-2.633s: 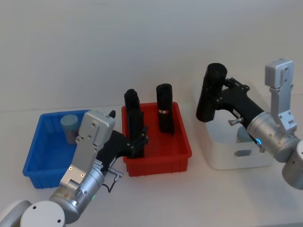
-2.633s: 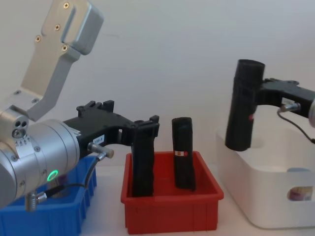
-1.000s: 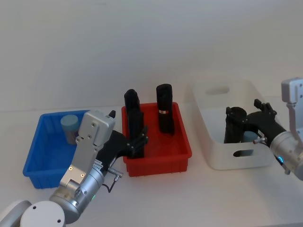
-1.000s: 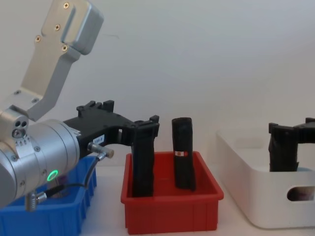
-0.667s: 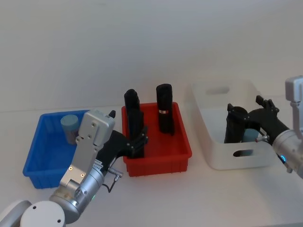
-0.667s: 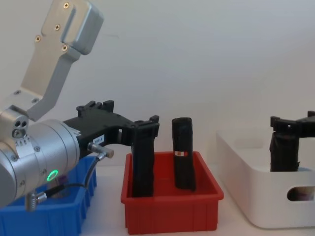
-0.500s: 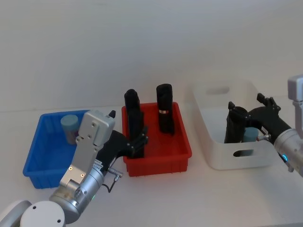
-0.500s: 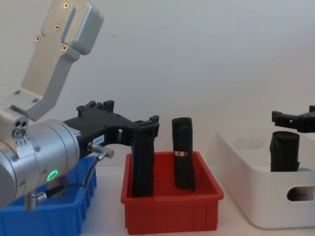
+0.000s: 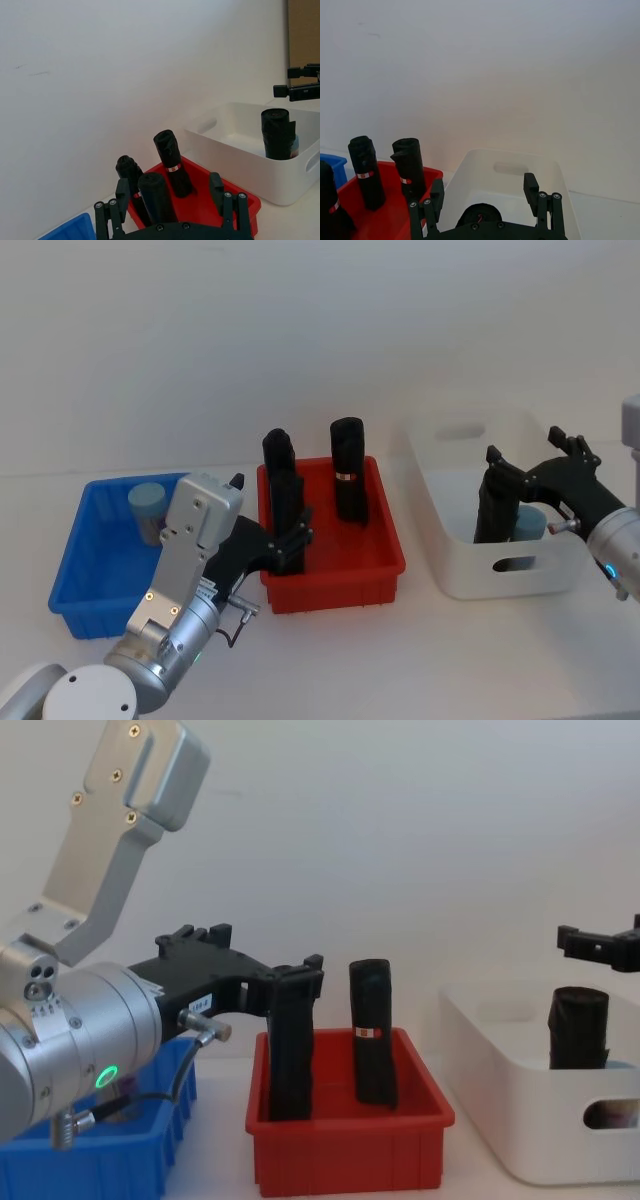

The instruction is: Pick the cotton swabs from the blue box and place them into the white box.

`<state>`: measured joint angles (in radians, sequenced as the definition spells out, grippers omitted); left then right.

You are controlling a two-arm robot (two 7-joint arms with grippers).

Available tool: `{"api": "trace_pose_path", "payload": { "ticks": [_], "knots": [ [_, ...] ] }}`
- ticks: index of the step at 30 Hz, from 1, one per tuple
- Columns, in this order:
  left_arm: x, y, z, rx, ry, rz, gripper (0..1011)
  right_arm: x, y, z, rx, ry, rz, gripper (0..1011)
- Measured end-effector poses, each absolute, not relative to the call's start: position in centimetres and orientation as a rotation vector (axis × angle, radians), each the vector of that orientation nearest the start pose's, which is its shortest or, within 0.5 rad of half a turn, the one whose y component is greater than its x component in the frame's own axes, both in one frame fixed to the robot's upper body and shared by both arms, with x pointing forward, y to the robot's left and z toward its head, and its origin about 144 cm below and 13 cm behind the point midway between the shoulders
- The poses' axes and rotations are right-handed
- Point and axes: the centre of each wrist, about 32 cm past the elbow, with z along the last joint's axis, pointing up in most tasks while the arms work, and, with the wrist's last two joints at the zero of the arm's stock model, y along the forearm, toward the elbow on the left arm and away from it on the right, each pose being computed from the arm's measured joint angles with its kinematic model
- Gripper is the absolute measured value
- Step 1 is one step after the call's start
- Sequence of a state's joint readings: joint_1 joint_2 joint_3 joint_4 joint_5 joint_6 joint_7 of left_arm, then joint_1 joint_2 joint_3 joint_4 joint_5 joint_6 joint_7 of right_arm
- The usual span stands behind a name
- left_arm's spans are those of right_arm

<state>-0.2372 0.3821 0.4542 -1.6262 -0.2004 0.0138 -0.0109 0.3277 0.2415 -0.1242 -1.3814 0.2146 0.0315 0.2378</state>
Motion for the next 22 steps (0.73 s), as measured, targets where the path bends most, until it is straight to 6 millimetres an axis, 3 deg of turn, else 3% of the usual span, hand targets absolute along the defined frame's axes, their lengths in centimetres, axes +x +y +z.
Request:
{"api": "trace_pose_path", "payload": {
  "ticks": [22],
  "knots": [
    [49.20,19.84,120.44,0.061,-0.268,1.124,1004,54.50,-27.52,120.77,0.023,-0.117,-1.257,1002]
  ]
}}
